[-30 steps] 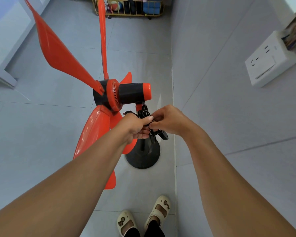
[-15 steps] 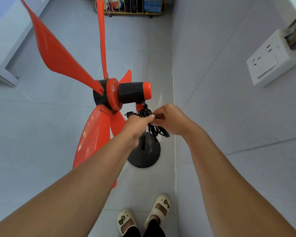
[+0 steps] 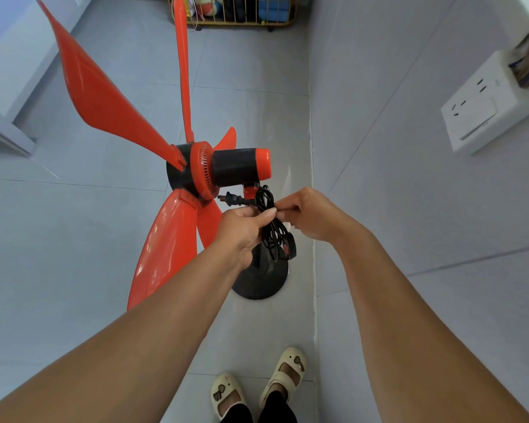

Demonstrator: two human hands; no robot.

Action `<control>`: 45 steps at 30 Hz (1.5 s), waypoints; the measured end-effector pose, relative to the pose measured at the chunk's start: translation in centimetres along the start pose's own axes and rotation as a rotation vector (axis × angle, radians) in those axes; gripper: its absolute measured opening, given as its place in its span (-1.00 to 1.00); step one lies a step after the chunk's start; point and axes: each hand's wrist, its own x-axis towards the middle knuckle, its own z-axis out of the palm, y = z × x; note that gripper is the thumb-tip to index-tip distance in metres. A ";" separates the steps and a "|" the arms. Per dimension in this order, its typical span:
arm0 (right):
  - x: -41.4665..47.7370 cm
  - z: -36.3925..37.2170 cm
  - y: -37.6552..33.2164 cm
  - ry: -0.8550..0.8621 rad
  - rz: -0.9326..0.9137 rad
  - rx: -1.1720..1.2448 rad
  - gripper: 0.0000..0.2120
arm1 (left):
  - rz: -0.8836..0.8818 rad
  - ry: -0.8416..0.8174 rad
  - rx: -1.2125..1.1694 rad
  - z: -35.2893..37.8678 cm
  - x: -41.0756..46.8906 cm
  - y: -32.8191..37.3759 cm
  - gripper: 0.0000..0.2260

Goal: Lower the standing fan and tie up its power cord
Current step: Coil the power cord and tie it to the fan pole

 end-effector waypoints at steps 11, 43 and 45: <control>-0.6 0.6 -0.2 0.176 0.002 -0.124 -0.81 | -0.050 0.051 0.032 0.5 -0.1 0.4 -0.67; -0.9 1.4 1.7 0.477 -0.267 0.070 -0.91 | -0.087 -0.124 0.161 -0.8 1.2 1.3 -0.89; -0.9 1.4 1.9 0.474 -0.275 0.074 -0.89 | -0.102 -0.143 0.187 -1.3 1.2 1.4 -0.86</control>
